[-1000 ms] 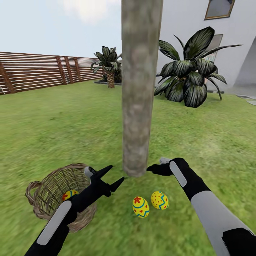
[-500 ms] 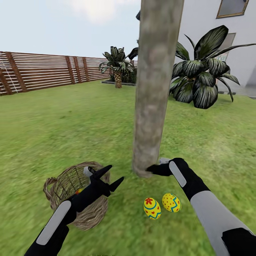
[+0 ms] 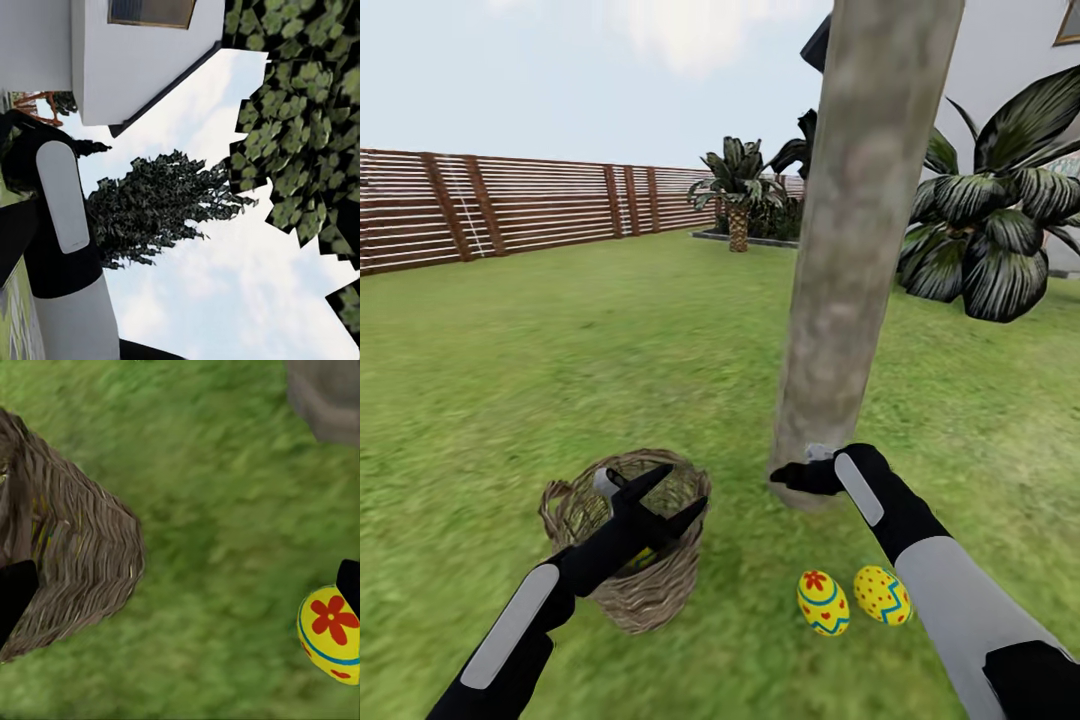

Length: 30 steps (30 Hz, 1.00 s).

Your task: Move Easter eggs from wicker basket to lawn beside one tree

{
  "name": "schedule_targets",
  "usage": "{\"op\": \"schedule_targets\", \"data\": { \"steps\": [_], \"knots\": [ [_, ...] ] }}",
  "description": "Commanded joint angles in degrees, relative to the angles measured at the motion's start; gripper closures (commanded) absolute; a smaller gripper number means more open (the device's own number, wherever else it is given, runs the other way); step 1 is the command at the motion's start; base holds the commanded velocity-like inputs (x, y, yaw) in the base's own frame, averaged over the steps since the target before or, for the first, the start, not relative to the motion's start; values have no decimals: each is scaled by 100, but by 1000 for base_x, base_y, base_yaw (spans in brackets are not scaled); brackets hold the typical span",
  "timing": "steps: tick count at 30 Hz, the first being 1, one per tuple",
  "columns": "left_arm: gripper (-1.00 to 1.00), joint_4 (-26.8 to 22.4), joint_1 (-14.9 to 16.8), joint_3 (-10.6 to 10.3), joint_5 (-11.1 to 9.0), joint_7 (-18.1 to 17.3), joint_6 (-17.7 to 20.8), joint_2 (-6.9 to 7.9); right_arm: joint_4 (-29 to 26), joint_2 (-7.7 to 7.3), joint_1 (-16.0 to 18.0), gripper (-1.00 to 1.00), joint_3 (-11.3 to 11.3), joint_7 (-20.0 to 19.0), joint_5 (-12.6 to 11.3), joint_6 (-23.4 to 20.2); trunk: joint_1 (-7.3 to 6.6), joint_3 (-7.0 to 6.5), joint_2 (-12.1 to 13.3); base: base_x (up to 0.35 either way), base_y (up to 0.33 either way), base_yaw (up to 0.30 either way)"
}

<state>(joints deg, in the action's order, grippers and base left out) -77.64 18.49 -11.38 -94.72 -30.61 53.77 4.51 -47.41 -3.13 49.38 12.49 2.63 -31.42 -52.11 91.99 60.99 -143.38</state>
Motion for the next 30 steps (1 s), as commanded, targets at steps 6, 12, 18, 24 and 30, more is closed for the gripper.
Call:
{"op": "schedule_targets", "data": {
  "steps": [6,12,18,24,30],
  "knots": [
    [-100,8,6,-13,37,-24,4,-5,-292,-3,-15,-100,165,28,-31,-18,-16,-129,6,0,0,294],
    [-100,12,6,-19,43,-23,2,-11,-504,0,-74,-100,244,28,-34,-19,-32,-261,15,0,0,294],
    [-100,12,6,-23,50,-21,2,-12,-731,24,-156,-100,762,28,-38,-13,-164,-369,255,0,0,294],
    [-100,12,6,-37,51,-16,2,-26,-762,310,-283,-100,1121,84,18,49,-295,-477,496,0,0,294],
    [-100,12,6,-39,51,-15,2,-28,-761,330,-288,-100,1223,89,22,52,-427,-585,736,0,0,294]
  ]
}}
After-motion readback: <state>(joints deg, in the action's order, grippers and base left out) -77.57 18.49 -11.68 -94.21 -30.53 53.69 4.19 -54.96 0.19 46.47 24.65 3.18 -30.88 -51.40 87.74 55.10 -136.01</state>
